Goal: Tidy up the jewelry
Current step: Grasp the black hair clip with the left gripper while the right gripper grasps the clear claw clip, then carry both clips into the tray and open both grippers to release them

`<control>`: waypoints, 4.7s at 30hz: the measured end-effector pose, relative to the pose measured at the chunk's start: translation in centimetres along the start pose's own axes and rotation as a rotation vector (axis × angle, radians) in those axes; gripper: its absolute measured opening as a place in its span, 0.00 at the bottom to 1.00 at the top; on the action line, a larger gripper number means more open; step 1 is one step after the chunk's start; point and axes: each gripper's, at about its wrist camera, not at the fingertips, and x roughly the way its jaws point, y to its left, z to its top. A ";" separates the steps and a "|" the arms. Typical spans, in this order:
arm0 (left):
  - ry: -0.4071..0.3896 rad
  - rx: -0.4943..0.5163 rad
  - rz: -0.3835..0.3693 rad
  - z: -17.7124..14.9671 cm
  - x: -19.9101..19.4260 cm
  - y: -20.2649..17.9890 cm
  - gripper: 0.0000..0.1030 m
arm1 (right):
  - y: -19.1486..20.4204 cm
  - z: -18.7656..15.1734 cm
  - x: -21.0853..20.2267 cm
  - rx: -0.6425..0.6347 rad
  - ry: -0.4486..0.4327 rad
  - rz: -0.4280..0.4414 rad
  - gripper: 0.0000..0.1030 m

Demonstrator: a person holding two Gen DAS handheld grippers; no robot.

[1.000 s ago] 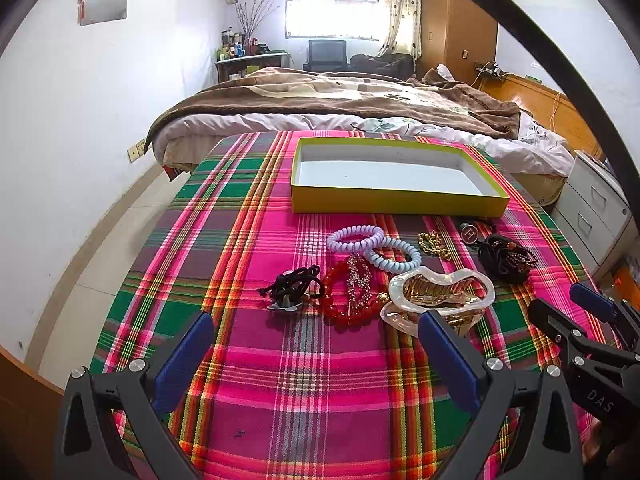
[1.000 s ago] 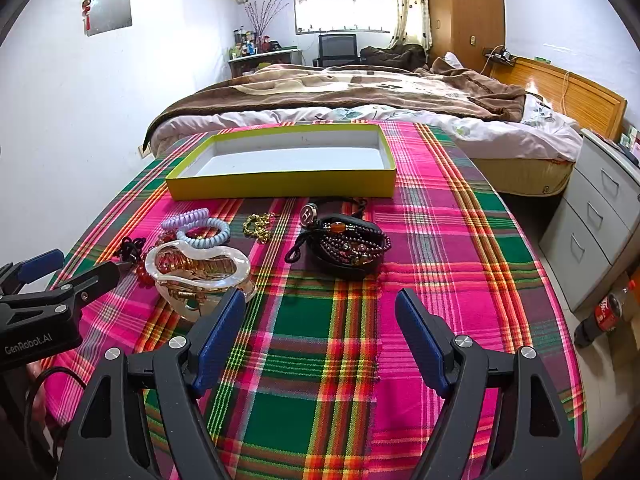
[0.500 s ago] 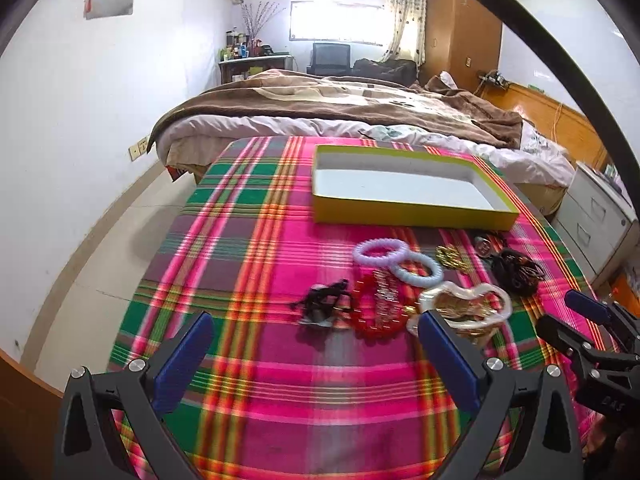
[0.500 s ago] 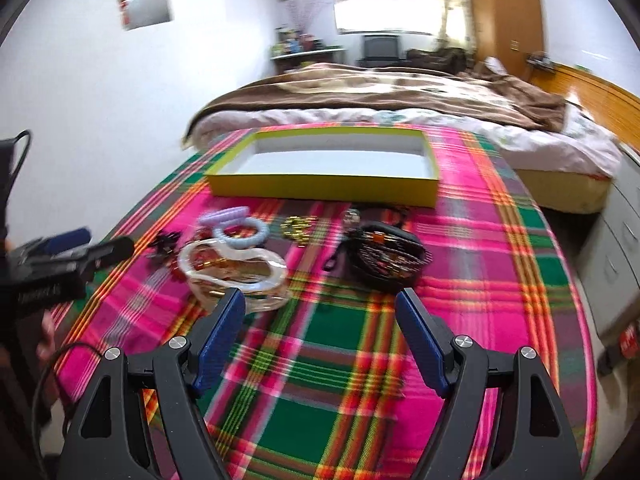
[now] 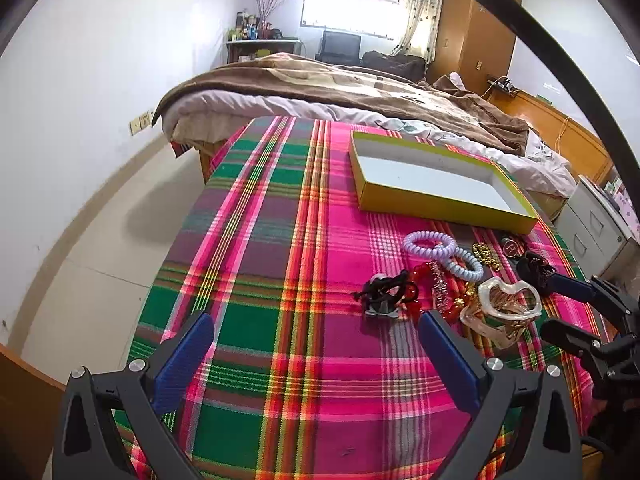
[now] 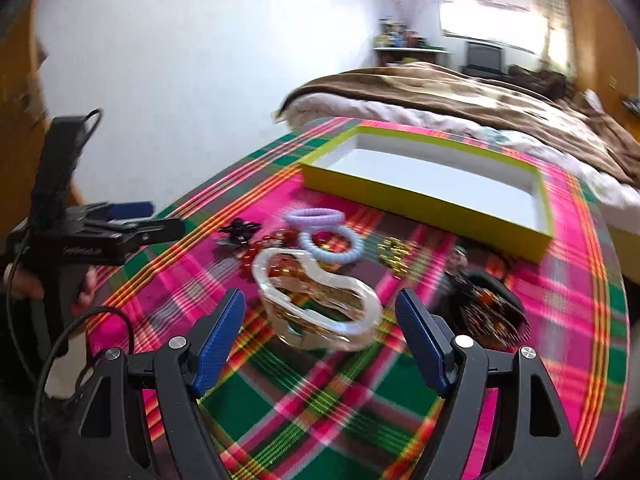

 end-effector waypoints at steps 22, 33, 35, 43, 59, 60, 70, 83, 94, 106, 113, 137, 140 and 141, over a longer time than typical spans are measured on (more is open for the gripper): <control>0.073 -0.016 -0.047 0.1 2.7 0.4 1.00 | -0.2 0.3 4.6 -0.054 0.200 0.105 0.72; 0.096 0.022 -0.100 0.4 3.3 -0.3 1.00 | -0.8 -0.3 3.4 0.020 0.164 0.079 0.60; 0.095 0.028 -0.108 0.6 3.4 -0.5 1.00 | -1.1 -0.5 2.8 0.039 0.146 0.068 0.60; 0.107 0.062 -0.100 1.4 4.8 -1.6 1.00 | -2.5 -1.4 0.3 0.155 0.081 0.016 0.60; 0.115 0.097 -0.070 2.4 6.7 -3.0 0.79 | -2.8 -2.2 -0.8 0.180 0.062 -0.005 0.60; 0.113 0.096 -0.066 2.5 6.7 -3.0 0.74 | -2.8 -2.2 -0.8 0.183 0.062 -0.006 0.60; 0.109 0.102 -0.077 2.4 6.2 -3.3 0.35 | -2.9 -2.2 -0.9 0.201 0.059 -0.007 0.60; 0.084 0.096 -0.093 2.7 5.0 -3.4 0.20 | -3.1 -2.0 -1.8 0.220 0.019 -0.029 0.60; 0.035 0.094 -0.103 5.5 3.2 -3.8 0.20 | -4.4 0.5 -3.8 0.246 -0.048 -0.077 0.60; 0.015 0.096 -0.161 10.8 4.3 -5.6 0.20 | -9.6 5.3 -3.9 0.329 -0.099 -0.215 0.60; 0.020 0.101 -0.184 14.4 6.8 -7.1 0.20 | -13.4 7.5 -2.2 0.359 -0.081 -0.302 0.60; 0.161 0.111 -0.144 18.1 18.9 -9.3 0.20 | -19.0 9.5 6.4 0.378 0.071 -0.424 0.60; 0.172 0.107 -0.142 17.8 19.5 -9.2 0.20 | -18.6 9.6 6.9 0.350 0.078 -0.444 0.60; 0.176 0.107 -0.139 17.8 19.7 -9.2 0.20 | -18.7 9.8 7.1 0.344 0.080 -0.450 0.60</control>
